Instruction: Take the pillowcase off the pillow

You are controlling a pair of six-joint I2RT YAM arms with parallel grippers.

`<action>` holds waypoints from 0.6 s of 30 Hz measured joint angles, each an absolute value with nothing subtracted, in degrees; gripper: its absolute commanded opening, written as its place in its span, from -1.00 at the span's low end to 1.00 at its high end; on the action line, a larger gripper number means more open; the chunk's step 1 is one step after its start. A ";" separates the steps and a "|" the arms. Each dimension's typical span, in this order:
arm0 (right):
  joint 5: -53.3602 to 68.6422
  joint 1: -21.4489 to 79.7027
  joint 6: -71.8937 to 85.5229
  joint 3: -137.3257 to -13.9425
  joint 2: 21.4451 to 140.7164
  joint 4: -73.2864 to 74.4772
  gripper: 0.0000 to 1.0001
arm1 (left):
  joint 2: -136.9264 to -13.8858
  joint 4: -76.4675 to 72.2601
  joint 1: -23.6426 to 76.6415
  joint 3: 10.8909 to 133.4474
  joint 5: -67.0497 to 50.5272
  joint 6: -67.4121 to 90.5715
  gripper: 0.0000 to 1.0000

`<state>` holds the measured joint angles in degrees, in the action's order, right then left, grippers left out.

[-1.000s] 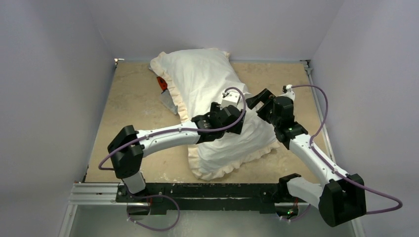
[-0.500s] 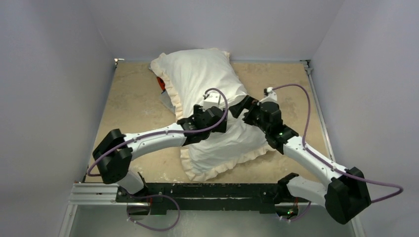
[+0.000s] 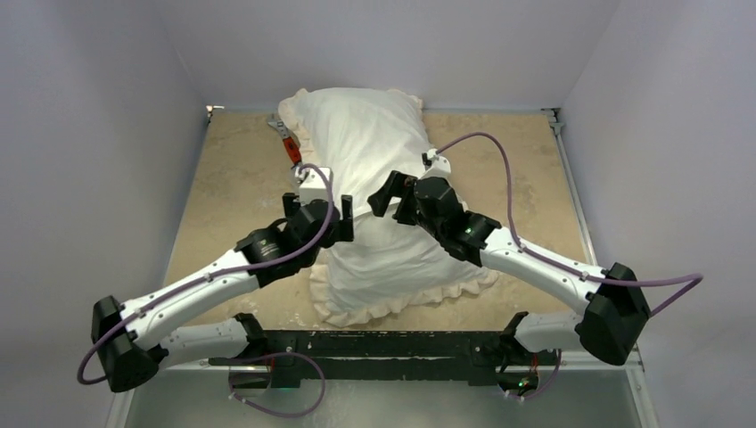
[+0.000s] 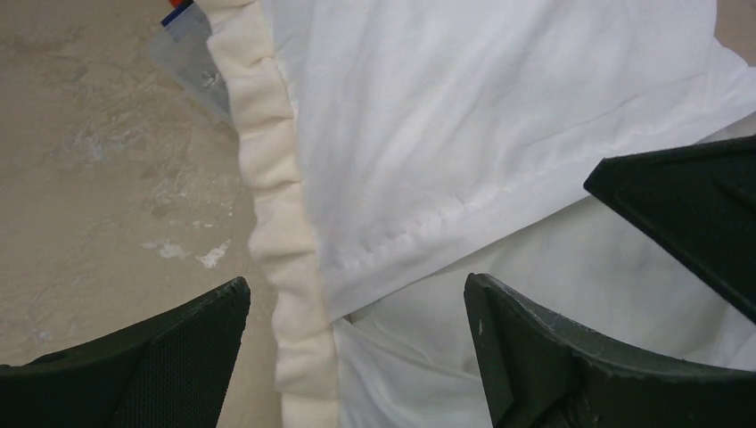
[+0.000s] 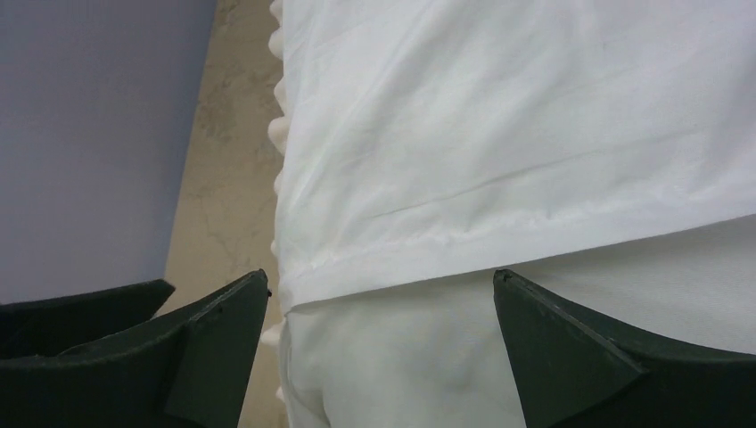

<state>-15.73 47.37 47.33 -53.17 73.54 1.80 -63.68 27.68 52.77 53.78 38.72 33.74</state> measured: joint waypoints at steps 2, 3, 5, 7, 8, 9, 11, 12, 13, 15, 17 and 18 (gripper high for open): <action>-17.28 48.10 47.29 -54.72 74.32 3.84 0.97 | -59.33 29.23 52.66 52.25 38.81 34.28 0.80; -17.96 48.45 47.22 -55.42 74.85 4.80 0.97 | -57.28 29.82 52.62 51.46 38.79 34.72 0.80; -19.42 49.41 47.11 -56.77 76.53 6.55 0.98 | -54.24 31.18 52.62 50.26 38.76 35.31 0.80; -20.64 50.57 47.11 -57.69 78.59 7.90 0.98 | -51.77 32.32 52.62 49.15 38.48 35.57 0.80; -21.34 51.24 47.09 -58.08 79.85 8.64 0.98 | -50.78 32.56 52.62 48.60 38.11 35.59 0.80; -21.76 51.79 47.09 -58.39 80.90 9.21 0.98 | -50.06 32.60 52.62 48.10 37.69 35.59 0.80; -23.11 52.97 47.07 -59.05 83.50 10.15 0.98 | -49.50 32.71 52.62 47.37 36.84 35.59 0.80; -23.70 53.45 47.07 -59.44 84.66 10.50 0.98 | -49.50 32.73 52.62 47.11 36.40 35.57 0.80; -24.32 53.80 47.07 -59.79 85.49 10.74 0.98 | -49.63 32.77 52.62 46.92 35.99 35.57 0.80; -25.54 54.57 47.07 -60.45 87.20 10.98 0.98 | -50.02 32.77 52.62 46.70 35.40 35.55 0.80; -27.00 55.27 47.35 -60.97 88.55 11.42 0.98 | -50.41 32.77 52.62 46.57 34.94 35.55 0.80; -27.59 55.51 47.48 -61.12 88.84 11.62 0.97 | -50.59 32.75 52.62 46.57 34.76 35.55 0.80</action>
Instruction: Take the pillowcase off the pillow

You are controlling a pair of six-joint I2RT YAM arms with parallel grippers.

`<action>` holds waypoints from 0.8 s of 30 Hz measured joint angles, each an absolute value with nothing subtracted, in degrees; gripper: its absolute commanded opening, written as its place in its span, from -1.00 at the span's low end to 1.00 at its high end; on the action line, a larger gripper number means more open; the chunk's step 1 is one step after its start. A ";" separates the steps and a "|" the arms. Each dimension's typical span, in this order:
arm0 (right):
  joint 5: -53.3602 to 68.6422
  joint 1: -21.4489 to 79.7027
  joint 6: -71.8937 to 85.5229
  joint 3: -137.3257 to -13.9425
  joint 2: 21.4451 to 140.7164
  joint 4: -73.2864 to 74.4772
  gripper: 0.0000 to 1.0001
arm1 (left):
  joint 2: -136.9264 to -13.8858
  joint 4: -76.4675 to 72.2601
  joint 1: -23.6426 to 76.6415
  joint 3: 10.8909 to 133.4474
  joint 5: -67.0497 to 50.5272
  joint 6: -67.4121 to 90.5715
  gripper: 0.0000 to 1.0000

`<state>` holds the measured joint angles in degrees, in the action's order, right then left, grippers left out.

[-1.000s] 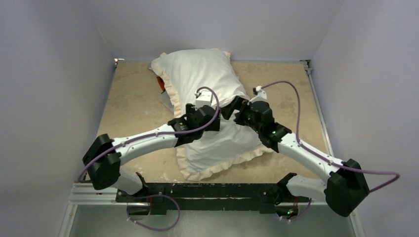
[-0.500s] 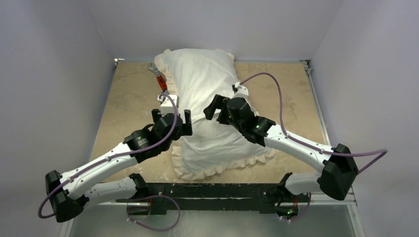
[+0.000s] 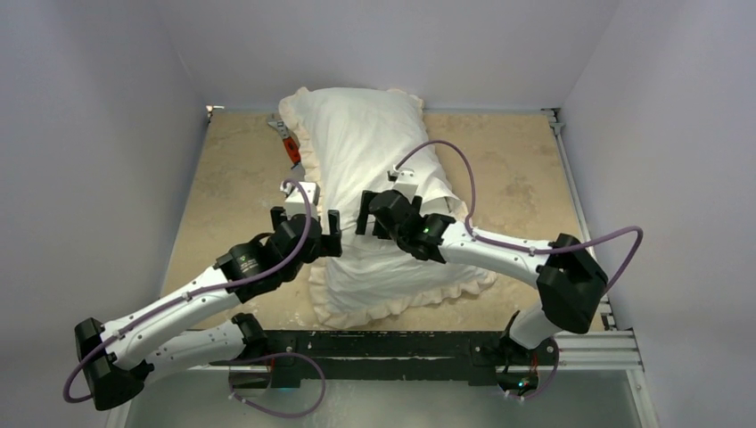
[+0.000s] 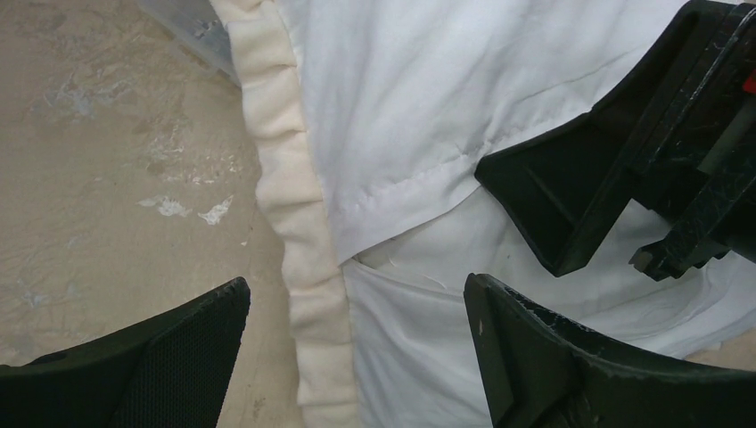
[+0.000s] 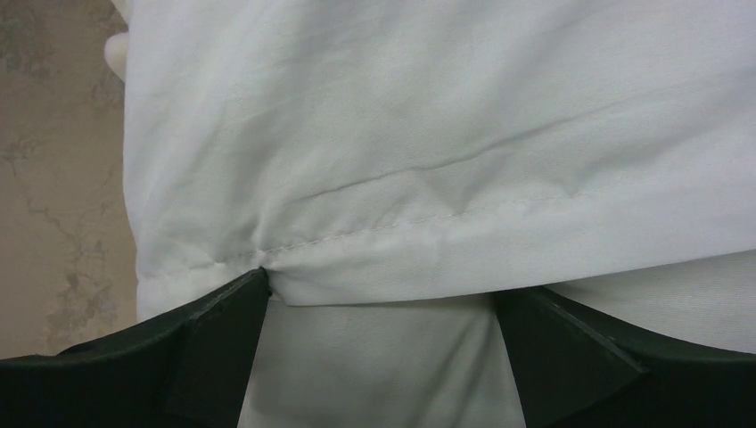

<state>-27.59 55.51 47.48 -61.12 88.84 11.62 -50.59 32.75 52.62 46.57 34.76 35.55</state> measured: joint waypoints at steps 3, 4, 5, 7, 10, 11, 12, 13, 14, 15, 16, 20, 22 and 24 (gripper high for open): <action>-28.38 55.96 47.62 -61.39 88.36 12.62 0.98 | -50.87 32.73 52.62 46.48 34.57 35.79 0.80; -28.40 56.03 47.59 -61.58 87.81 13.10 0.98 | -50.87 32.75 52.62 46.44 34.70 36.07 0.80; -28.38 56.12 47.55 -61.76 86.96 13.61 0.98 | -50.78 32.73 52.62 46.37 34.83 36.45 0.80; -27.86 56.31 47.33 -61.84 84.64 14.63 0.98 | -50.24 32.91 52.62 46.13 35.51 37.19 0.80; -26.79 56.80 46.94 -61.84 81.58 15.88 0.98 | -48.60 33.58 52.62 46.11 36.69 38.39 0.80; -26.28 57.01 46.87 -61.84 80.93 16.10 0.98 | -48.05 33.71 52.62 46.11 36.95 38.50 0.80; -25.98 57.19 46.85 -61.84 80.73 16.25 0.98 | -47.48 33.87 52.62 46.11 37.23 38.72 0.80; -25.85 57.45 46.87 -61.84 80.73 16.49 0.98 | -47.09 33.98 52.62 46.11 37.54 39.00 0.80; -25.76 57.76 46.92 -61.82 80.99 16.84 0.98 | -46.89 34.04 52.62 46.11 37.78 39.42 0.80; -25.71 58.15 46.96 -61.80 81.41 17.23 0.98 | -46.87 34.06 52.62 46.11 37.82 39.62 0.80; -25.67 58.63 47.05 -61.73 81.95 17.61 0.98 | -46.96 34.06 52.60 46.11 37.82 39.90 0.80; -25.93 61.30 47.16 -61.69 84.49 18.57 0.98 | -47.64 33.93 52.62 45.95 37.78 41.04 0.79; -26.00 62.28 47.13 -61.69 85.86 18.52 0.98 | -47.86 33.26 52.62 45.08 37.69 41.95 0.79; -26.13 62.50 47.13 -61.69 87.11 18.17 0.98 | -48.16 32.51 52.62 43.79 37.54 43.13 0.79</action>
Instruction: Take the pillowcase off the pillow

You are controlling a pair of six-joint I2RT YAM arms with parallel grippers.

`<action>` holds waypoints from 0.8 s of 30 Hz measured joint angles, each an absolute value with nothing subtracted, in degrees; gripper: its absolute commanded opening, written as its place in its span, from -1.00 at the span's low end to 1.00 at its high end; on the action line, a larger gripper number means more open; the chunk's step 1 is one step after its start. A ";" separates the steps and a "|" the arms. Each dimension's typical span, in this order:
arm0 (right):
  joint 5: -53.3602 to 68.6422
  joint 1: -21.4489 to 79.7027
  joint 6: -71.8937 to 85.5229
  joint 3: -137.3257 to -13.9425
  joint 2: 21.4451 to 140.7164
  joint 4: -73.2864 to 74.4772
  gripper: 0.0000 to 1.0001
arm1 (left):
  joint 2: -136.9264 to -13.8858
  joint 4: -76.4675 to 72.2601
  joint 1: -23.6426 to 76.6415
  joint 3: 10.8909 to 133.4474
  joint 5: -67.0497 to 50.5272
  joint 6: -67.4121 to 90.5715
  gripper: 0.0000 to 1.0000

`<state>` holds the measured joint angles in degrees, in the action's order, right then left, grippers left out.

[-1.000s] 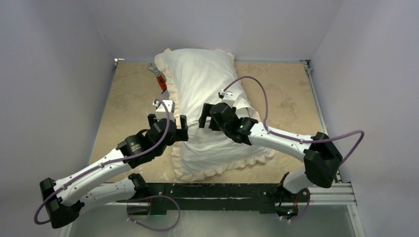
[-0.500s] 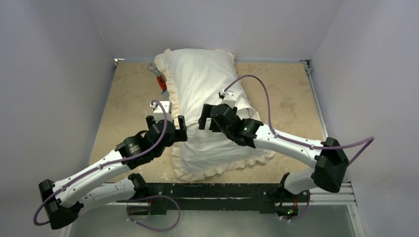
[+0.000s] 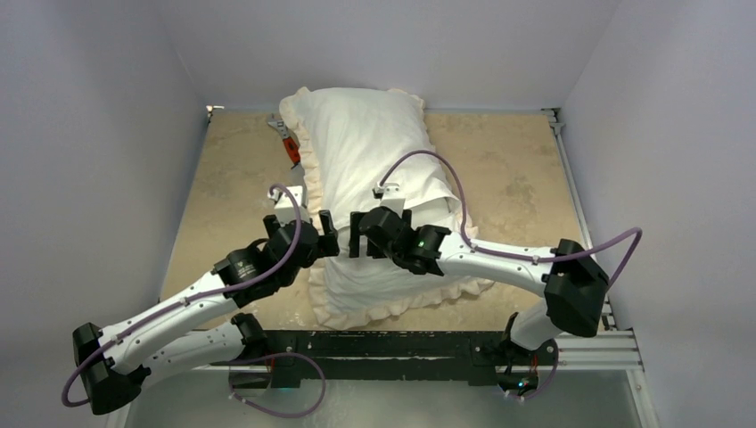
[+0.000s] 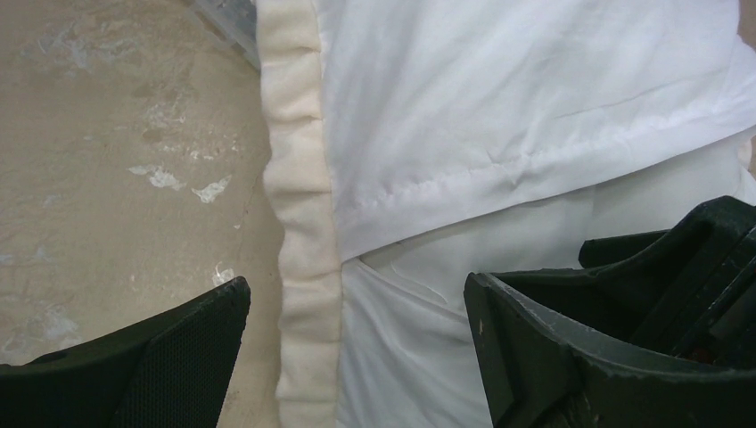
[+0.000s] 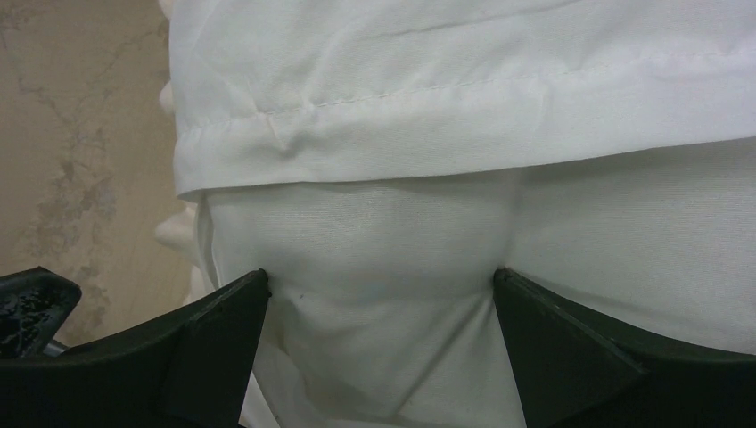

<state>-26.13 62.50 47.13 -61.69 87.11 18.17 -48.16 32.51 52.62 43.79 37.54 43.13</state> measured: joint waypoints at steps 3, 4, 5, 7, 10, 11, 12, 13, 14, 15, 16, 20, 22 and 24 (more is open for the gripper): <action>-26.46 62.50 47.11 -61.69 88.97 16.95 0.98 | -48.45 31.62 52.62 41.54 37.26 45.10 0.79; -26.59 62.50 47.11 -61.69 89.84 16.23 0.98 | -48.45 31.33 52.62 40.77 37.21 45.74 0.79; -26.74 62.50 47.09 -61.69 90.61 15.68 0.97 | -48.45 31.03 52.62 40.14 37.17 46.33 0.78; -27.46 62.52 47.05 -61.69 92.31 14.39 0.86 | -48.42 30.83 52.62 39.05 37.19 47.62 0.78; -28.14 62.52 46.78 -61.71 94.59 12.47 0.36 | -48.03 30.61 52.62 37.80 37.19 49.12 0.78; -28.45 62.52 46.63 -61.71 95.15 11.92 0.14 | -47.75 30.50 52.62 37.45 37.17 49.54 0.78; -28.71 62.52 46.41 -61.71 95.53 11.49 -0.10 | -47.46 30.41 52.62 37.17 37.19 50.00 0.78; -28.84 62.50 46.11 -61.71 95.66 11.20 -0.33 | -47.20 30.39 52.62 37.01 37.19 50.22 0.78; -28.93 62.46 46.17 -61.69 95.66 10.81 -0.70 | -46.96 30.26 52.62 36.84 37.21 50.46 0.78; -28.84 62.43 45.84 -61.71 95.55 10.46 -1.00 | -46.85 30.20 52.62 36.80 37.21 50.57 0.78; -28.64 62.37 45.56 -61.69 95.37 9.78 -1.00 | -46.81 29.93 52.62 36.73 37.19 50.68 0.78; -26.96 62.13 45.41 -60.27 94.02 5.78 -1.00 | -46.83 28.42 52.62 36.18 37.19 51.79 0.78; -26.30 62.11 45.39 -58.98 93.27 3.79 -1.00 | -46.81 27.35 52.62 35.35 37.15 52.40 0.77; -25.91 62.02 45.39 -58.28 92.90 2.44 -1.00 | -46.81 26.22 52.62 34.15 37.12 53.28 0.74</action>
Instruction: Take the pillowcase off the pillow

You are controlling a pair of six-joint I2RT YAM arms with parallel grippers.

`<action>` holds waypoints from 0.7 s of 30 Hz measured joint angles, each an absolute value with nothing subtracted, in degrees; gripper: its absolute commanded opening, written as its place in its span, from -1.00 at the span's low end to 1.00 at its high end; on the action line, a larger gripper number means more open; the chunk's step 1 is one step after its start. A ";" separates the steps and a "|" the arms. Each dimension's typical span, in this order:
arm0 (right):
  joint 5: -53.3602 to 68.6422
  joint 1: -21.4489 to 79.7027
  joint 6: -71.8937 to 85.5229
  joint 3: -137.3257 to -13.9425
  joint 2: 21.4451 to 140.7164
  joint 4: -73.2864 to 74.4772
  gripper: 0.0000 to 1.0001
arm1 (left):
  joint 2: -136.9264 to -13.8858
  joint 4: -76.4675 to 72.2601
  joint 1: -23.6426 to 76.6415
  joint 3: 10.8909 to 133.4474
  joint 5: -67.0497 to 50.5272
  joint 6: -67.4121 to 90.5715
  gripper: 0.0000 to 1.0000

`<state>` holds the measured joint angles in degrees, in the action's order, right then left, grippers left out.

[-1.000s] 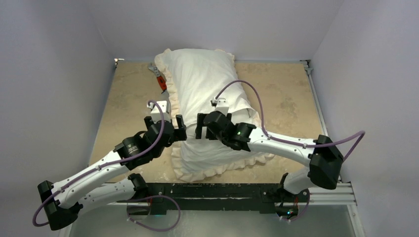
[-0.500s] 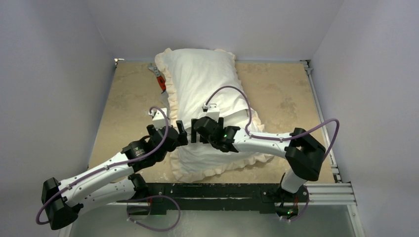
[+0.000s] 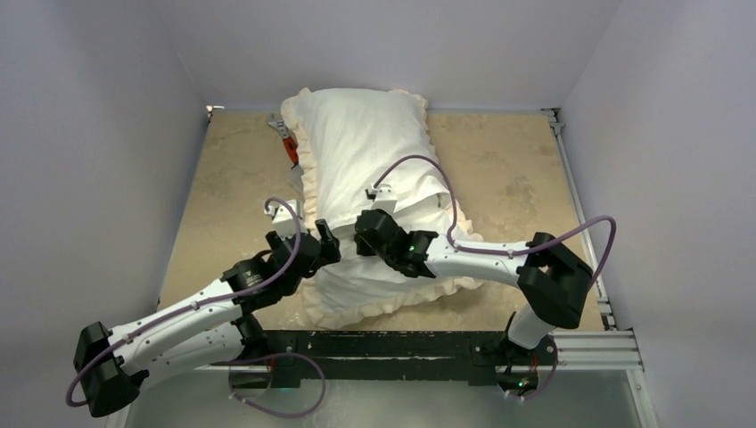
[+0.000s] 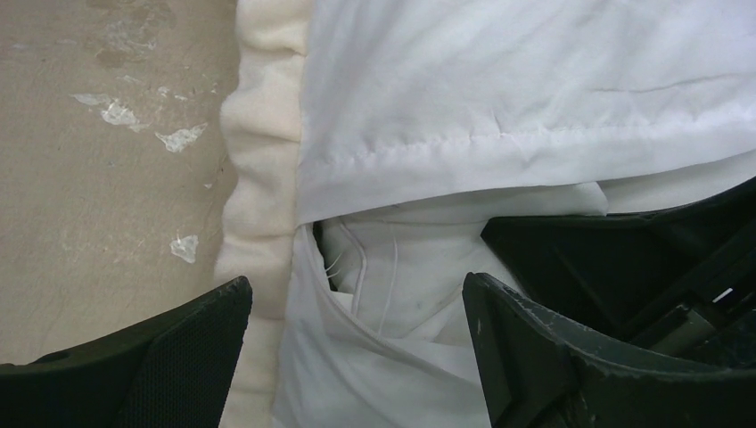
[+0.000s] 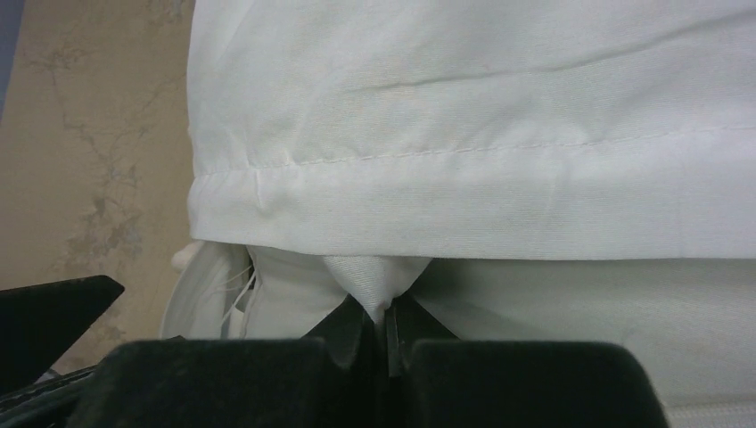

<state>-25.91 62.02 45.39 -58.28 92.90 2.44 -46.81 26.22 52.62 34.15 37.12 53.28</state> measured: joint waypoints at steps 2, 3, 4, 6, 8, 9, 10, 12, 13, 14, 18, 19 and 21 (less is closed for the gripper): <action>-25.65 61.95 45.41 -58.08 92.86 1.17 -1.00 | -46.81 25.32 52.62 33.04 37.12 54.19 0.62; -25.52 61.98 45.43 -57.95 92.86 0.60 -1.00 | -46.85 24.97 52.62 32.56 37.10 54.59 0.55; -25.41 61.98 45.45 -57.87 92.86 0.14 -1.00 | -46.92 24.56 52.62 32.21 37.01 54.92 0.47; -24.95 61.98 45.58 -57.65 92.86 -0.67 -1.00 | -47.37 23.53 52.60 31.64 36.49 55.11 0.31; -24.49 61.95 45.69 -57.49 92.86 -1.34 -1.00 | -48.42 22.46 52.62 31.35 35.68 55.18 0.05; -24.27 61.98 45.98 -57.36 92.86 -1.98 -1.00 | -49.10 22.00 52.62 31.24 35.11 55.24 -0.07; -24.25 61.98 46.04 -57.32 92.86 -2.09 -1.00 | -49.87 21.80 52.62 31.16 34.39 55.42 -0.18; -24.32 61.98 46.61 -57.14 92.66 -2.44 -1.00 | -50.57 21.80 52.86 30.85 33.19 55.55 -0.42; -24.32 61.93 46.81 -57.10 92.51 -2.46 -1.00 | -50.57 21.76 53.21 30.46 32.75 55.72 -0.56; -24.29 61.84 46.96 -57.10 92.18 -2.46 -1.00 | -50.43 21.71 53.67 29.98 32.18 56.03 -0.71; -23.57 60.60 47.16 -57.10 90.35 -2.46 -1.00 | -49.30 21.26 55.13 28.03 29.89 56.71 -1.00; -23.03 60.10 47.13 -57.12 90.00 -2.44 -1.00 | -48.95 21.02 55.33 27.64 29.41 56.95 -1.00; -21.91 59.11 47.09 -57.12 89.52 -2.44 -1.00 | -48.53 20.56 55.33 27.35 28.73 57.01 -1.00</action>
